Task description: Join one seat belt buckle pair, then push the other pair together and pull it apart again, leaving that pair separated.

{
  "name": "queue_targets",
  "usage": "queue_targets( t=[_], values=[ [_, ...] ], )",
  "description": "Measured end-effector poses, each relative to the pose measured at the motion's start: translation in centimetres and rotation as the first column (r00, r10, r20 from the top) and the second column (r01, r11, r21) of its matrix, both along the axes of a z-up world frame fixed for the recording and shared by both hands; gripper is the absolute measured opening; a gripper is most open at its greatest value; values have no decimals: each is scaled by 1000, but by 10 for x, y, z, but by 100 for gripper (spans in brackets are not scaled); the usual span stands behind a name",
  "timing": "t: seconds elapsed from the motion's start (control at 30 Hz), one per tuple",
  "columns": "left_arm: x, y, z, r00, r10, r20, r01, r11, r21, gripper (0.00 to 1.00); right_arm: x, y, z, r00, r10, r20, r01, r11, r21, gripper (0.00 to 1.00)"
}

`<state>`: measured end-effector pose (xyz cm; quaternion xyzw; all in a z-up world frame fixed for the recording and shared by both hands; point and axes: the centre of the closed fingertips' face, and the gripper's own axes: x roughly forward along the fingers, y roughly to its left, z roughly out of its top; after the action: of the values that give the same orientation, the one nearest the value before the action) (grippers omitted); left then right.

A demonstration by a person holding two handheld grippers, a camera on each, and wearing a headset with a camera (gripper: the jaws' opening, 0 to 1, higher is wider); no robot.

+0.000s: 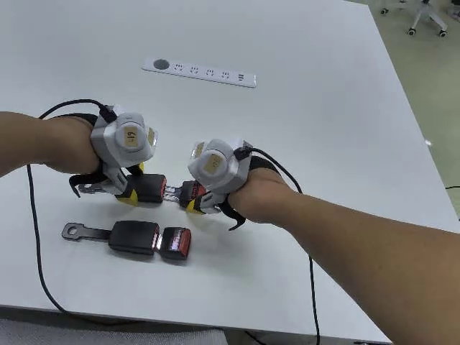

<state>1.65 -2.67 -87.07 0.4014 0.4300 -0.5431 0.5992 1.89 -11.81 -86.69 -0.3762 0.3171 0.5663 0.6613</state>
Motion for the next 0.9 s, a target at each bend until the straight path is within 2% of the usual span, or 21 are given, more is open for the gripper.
queue_targets(
  t=[0.07,0.17,0.37,0.47,0.6,0.67,0.77,0.87,0.9],
  values=[
    [0,0,0,1000,5,0,-5,1000,1,32,2,-11,1,999,19,33,-19,1000,-10,33],
    [0,0,0,1000,5,-1,-5,1000,5,33,2,-27,1,999,7,32,-7,1000,-21,34],
    [0,1,2,1000,23,5,-23,1000,-15,33,4,-65,1,997,-28,68,32,997,-64,34],
    [-1,0,3,1000,30,5,-30,999,-19,33,5,-79,1,997,-44,60,48,995,-82,34],
    [-1,0,3,999,33,12,-33,999,-11,33,7,-91,1,996,-57,66,63,994,-94,35],
    [-1,-1,4,998,57,18,-57,998,0,33,5,-95,2,996,-62,66,69,993,-100,35],
    [-2,-2,6,999,18,46,-19,1000,10,33,5,-97,3,994,-70,79,78,991,-107,37],
    [-2,1,10,998,17,61,-19,1000,17,34,5,-99,4,991,-97,88,105,990,-97,42],
    [-1,0,15,997,32,76,-32,999,-2,33,7,-100,7,988,-120,100,128,988,-83,44]
  ],
)
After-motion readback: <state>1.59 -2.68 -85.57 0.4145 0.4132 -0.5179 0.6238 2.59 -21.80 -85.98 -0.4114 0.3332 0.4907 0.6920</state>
